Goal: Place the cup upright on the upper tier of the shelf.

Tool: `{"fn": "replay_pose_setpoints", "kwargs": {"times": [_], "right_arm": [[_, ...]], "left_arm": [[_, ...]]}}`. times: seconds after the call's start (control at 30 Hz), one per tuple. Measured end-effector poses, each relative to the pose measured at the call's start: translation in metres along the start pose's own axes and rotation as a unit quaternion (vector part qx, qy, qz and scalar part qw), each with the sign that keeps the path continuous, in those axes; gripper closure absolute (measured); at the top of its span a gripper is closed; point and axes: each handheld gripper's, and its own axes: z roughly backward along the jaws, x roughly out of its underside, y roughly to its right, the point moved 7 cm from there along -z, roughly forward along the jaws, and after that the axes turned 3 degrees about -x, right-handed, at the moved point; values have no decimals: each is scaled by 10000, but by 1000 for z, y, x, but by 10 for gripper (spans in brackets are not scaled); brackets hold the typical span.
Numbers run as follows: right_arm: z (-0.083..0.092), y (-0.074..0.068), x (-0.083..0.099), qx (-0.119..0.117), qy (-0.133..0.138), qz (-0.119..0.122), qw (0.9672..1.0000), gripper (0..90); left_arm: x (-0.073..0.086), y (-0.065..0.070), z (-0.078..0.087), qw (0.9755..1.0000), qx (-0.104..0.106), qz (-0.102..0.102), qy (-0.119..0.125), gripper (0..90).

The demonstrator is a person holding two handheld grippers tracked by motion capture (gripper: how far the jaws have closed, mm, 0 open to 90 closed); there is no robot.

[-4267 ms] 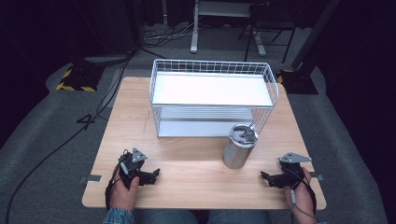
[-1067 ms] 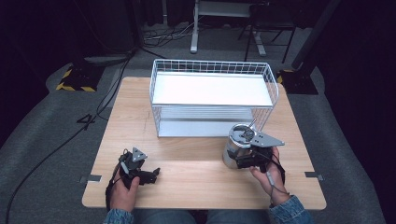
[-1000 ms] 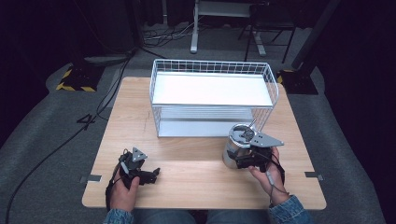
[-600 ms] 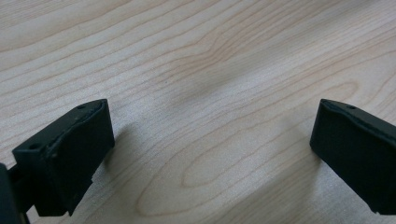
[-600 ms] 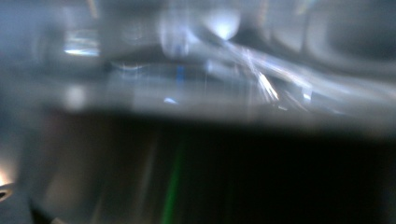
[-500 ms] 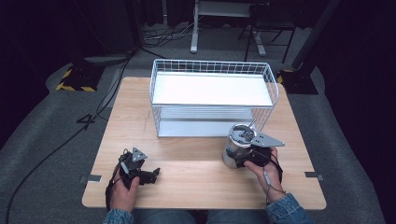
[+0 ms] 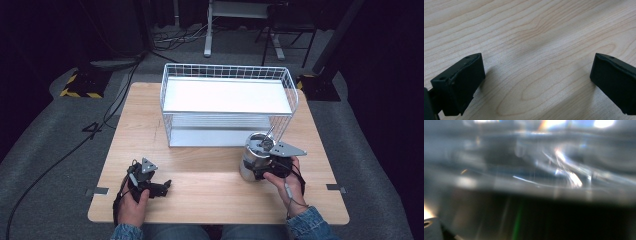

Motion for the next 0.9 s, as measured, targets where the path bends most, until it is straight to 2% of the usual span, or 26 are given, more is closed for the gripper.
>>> {"fn": "replay_pose_setpoints", "kwargs": {"times": [0.5, 0.9], "right_arm": [[31, -8, -42, -169, 78, 81, 9998, 35], [46, -14, -72, -293, 126, 168, 9994, 35]], "left_arm": [[0, 0, 0, 10000, 1, 2, 0, 2], [0, 0, 0, 10000, 3, 4, -3, 2]]}}
